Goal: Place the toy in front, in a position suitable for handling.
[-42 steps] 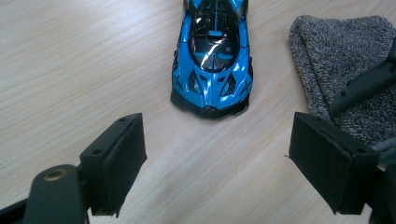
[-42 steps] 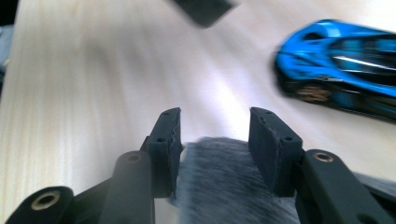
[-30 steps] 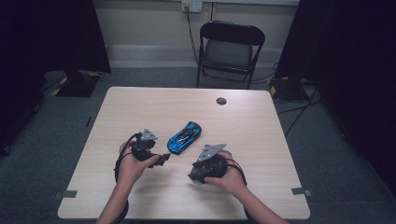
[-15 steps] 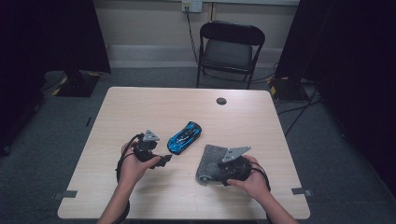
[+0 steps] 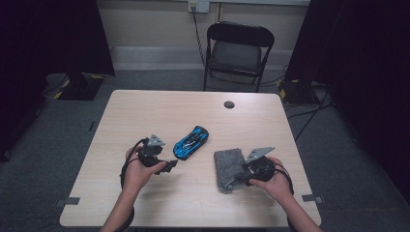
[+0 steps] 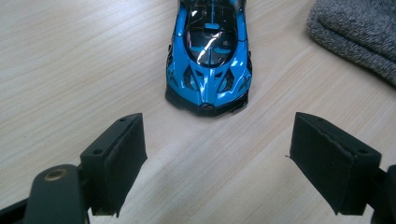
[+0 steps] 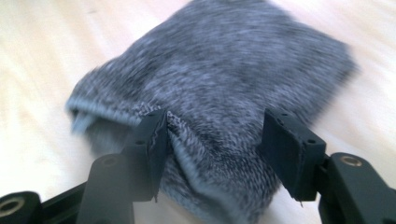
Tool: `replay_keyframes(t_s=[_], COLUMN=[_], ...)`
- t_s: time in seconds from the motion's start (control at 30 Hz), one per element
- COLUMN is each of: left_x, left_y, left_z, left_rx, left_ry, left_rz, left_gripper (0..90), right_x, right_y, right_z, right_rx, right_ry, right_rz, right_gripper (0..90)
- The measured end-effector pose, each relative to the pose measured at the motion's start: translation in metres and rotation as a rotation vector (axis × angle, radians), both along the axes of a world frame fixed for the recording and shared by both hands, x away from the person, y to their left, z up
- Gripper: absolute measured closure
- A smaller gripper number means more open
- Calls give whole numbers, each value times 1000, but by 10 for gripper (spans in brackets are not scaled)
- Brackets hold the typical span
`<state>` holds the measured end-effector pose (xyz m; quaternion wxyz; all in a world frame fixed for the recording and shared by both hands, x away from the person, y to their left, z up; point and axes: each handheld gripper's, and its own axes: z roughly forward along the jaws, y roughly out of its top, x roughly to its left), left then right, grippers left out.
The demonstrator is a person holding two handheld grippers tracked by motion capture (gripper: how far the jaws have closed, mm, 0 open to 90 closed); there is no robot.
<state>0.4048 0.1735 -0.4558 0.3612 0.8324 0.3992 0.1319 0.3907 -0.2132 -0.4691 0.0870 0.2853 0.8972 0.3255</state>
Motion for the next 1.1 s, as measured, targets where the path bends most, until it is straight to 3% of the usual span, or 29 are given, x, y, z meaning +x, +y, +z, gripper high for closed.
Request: replay_keyframes(t_s=[0.13,0.2,0.4,0.53,0.63,0.77,0.9,0.97,1.1], left_x=[1,2,4,8,13,22,31,34,40], left_y=[-2,-2,0,-1,-4,-12,-19,-22,-26], left_z=[-1,-2,-7,-13,-14,-19,-29,-33,-38], left_rx=[-3,3,11,11,19,16,28,33,-1], left_ry=[1,5,-13,-33,-57,-98,-96,-130,-160], left_rz=[-3,-5,-10,-36,-44,-64,-75,-82,-97], left_gripper=[180,181,177,170,164,160,166,169,167], right_x=[3,2,-3,-1,-1,-7,-9,-11,-12], right_y=[-11,-10,6,17,22,24,23,22,21], right_z=[9,12,7,-3,-14,-20,-24,-25,-27], right_rx=[14,65,132,115,66,67,87,96,107], right_ry=[-31,-22,14,32,27,-16,-36,-51,-57], right_rz=[-77,-97,-148,-201,-229,-265,-268,-271,-274], right_gripper=[400,394,350,309,288,291,292,292,292])
